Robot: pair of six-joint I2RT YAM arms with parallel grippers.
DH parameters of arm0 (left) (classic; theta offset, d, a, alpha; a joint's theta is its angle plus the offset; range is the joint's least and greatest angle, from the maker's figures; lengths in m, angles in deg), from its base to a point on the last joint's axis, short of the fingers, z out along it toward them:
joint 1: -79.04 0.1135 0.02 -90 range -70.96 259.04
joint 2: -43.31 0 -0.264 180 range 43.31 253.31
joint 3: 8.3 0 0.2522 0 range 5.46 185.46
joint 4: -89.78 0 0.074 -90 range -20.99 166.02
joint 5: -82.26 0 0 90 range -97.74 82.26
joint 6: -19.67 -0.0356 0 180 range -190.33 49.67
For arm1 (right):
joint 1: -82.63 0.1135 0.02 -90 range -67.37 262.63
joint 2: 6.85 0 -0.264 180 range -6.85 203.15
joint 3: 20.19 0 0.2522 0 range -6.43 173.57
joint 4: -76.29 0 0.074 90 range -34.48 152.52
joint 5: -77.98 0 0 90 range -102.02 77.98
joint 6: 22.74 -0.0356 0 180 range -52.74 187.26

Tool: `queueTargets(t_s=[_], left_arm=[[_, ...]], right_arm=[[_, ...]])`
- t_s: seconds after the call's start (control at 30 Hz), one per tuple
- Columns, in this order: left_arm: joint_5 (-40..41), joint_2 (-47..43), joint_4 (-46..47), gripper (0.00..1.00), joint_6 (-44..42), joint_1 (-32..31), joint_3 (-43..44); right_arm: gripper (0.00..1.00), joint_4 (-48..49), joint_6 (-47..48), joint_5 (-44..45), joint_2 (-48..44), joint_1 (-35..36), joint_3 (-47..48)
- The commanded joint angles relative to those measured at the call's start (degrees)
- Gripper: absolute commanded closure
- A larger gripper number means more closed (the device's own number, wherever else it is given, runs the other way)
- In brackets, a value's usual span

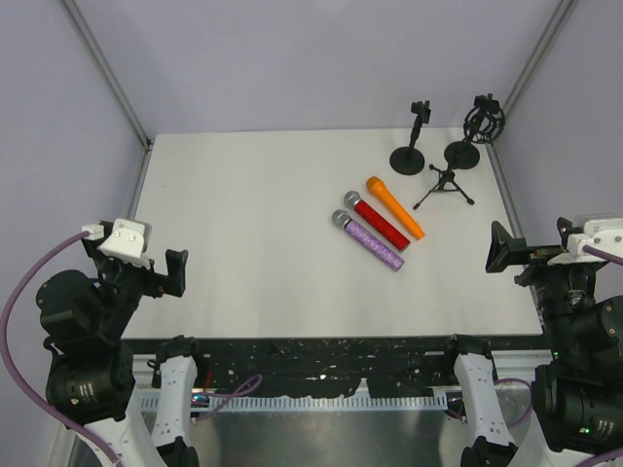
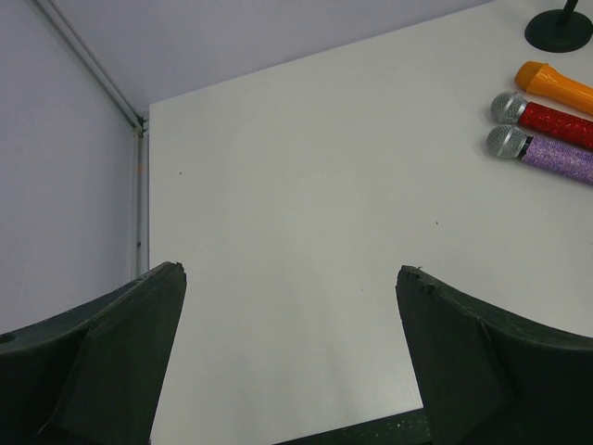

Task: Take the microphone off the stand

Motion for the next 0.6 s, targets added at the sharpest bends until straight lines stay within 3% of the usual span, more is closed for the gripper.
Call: queueTargets(t_s=[0.0,0.57], left_arm=[[-0.7,0.8,0.1,0.01,0.5,0.2,1.1],[-0.8,0.7,0.0,0.00,0.7,0.2,1.4]], right_arm=[[0.05,0.9,-0.7,0.8,1.1,-0.2,0.8],[0.05,1.1,-0.4,0.3,1.2,-0.2,1.4]])
